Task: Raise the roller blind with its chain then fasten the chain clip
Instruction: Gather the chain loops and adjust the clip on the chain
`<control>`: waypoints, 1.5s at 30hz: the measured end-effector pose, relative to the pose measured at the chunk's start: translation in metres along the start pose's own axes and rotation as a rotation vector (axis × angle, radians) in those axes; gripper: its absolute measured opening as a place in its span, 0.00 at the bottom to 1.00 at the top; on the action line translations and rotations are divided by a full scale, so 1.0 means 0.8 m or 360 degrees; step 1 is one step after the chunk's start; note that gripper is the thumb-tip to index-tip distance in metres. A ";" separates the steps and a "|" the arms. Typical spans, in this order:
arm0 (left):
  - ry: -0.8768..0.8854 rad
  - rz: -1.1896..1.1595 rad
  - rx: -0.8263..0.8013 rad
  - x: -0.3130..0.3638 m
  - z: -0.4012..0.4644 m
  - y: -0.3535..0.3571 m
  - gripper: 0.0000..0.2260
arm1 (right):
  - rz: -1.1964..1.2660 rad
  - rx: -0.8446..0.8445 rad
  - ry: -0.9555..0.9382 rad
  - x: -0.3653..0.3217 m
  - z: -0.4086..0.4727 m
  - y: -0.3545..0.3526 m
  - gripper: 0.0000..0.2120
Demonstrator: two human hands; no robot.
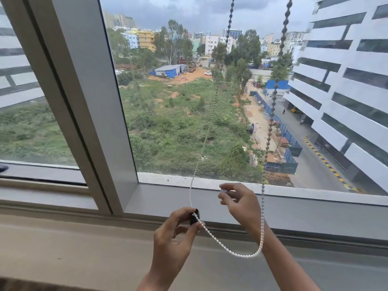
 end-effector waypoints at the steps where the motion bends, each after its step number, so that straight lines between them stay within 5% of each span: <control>1: 0.0007 0.0007 -0.0001 0.000 0.001 0.000 0.14 | 0.0073 -0.0063 -0.0021 -0.015 0.000 -0.002 0.09; 7: 0.0067 0.0025 -0.0019 0.018 0.006 0.005 0.14 | 0.0283 -0.0445 -0.0158 -0.087 -0.014 -0.019 0.15; 13: 0.0078 0.0021 -0.0033 0.030 0.006 0.007 0.14 | 0.0128 -0.0671 -0.0332 -0.130 -0.033 -0.033 0.07; 45: 0.0130 0.0082 -0.0043 0.068 -0.004 0.014 0.18 | -0.0163 -0.0667 -0.0442 -0.155 -0.058 -0.053 0.09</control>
Point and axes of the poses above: each hand's wrist, its own z-axis towards the middle knuckle, its own y-axis out of the palm, x = y × z, the point moved 1 cm from there along z, towards the middle knuckle, and after that the axes turned 4 degrees about x, right-handed, at the moved point
